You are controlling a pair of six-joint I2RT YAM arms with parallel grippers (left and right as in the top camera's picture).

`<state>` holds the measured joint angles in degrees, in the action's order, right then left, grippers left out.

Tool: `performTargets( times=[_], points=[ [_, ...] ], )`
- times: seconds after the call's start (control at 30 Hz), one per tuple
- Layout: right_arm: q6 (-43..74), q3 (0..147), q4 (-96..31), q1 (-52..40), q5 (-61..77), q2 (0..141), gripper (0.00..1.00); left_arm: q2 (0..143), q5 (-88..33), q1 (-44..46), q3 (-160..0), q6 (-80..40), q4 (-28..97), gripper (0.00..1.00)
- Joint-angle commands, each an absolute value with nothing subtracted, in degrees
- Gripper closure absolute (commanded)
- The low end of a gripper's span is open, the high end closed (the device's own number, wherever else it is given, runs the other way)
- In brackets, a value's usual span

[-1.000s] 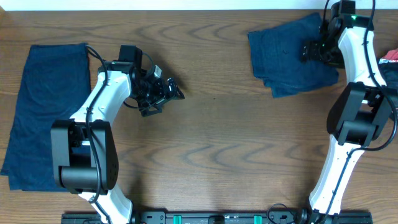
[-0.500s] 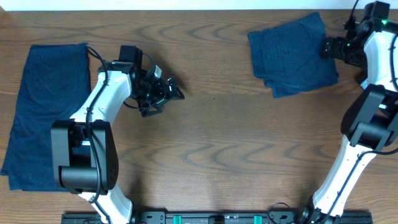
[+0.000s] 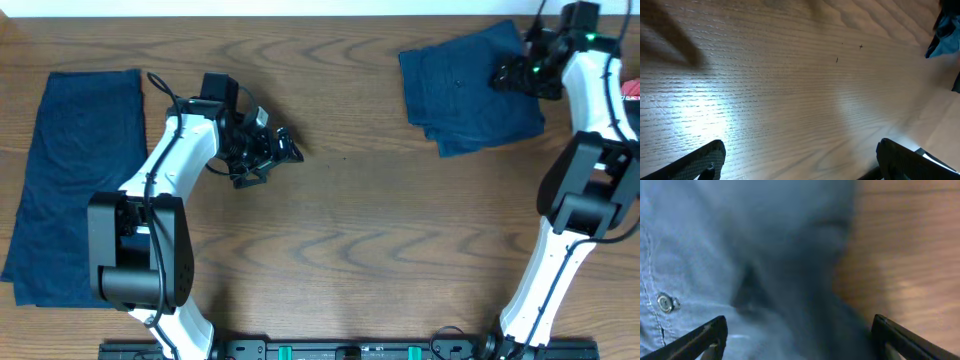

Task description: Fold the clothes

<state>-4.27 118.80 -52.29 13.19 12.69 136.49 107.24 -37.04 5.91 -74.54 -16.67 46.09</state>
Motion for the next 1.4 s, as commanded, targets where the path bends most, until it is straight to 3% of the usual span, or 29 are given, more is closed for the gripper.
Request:
performTargets(
  times=[0.0, 0.03, 0.07, 0.13, 0.5, 0.93, 1.37],
  points=[
    [-4.75, 115.59, -50.94, 11.86, 14.0, 136.11, 0.23, 106.83, -36.34, 5.93, -74.5, -16.75, 46.26, 0.02],
    [-4.51, 114.72, -50.41, 11.55, 13.98, 136.11, 0.33, 106.83, -36.36, 5.93, -74.5, -16.75, 46.3, 0.02],
    [-3.86, 113.89, -49.93, 11.35, 13.93, 136.11, 0.5, 106.83, -36.36, 5.93, -74.5, -16.75, 46.41, 0.02],
    [-2.9, 112.84, -49.47, 11.18, 13.72, 136.11, 0.98, 106.85, -36.36, 5.93, -74.5, -16.75, 46.68, 0.02],
    [-1.83, 117.6, -53.93, 11.33, 13.5, 135.92, 0.99, 106.83, -36.34, 5.93, -74.5, -16.73, 47.29, 0.02],
    [-4.08, 140.81, -66.39, 12.21, 5.89, 134.13, 0.99, 106.85, -36.36, 6.0, -74.48, -16.56, 47.35, 0.02],
    [-4.84, 154.17, -77.06, 22.98, 1.54, 132.18, 0.99, 106.83, -36.36, 6.0, -74.32, -16.53, 47.37, 0.02]
  ],
)
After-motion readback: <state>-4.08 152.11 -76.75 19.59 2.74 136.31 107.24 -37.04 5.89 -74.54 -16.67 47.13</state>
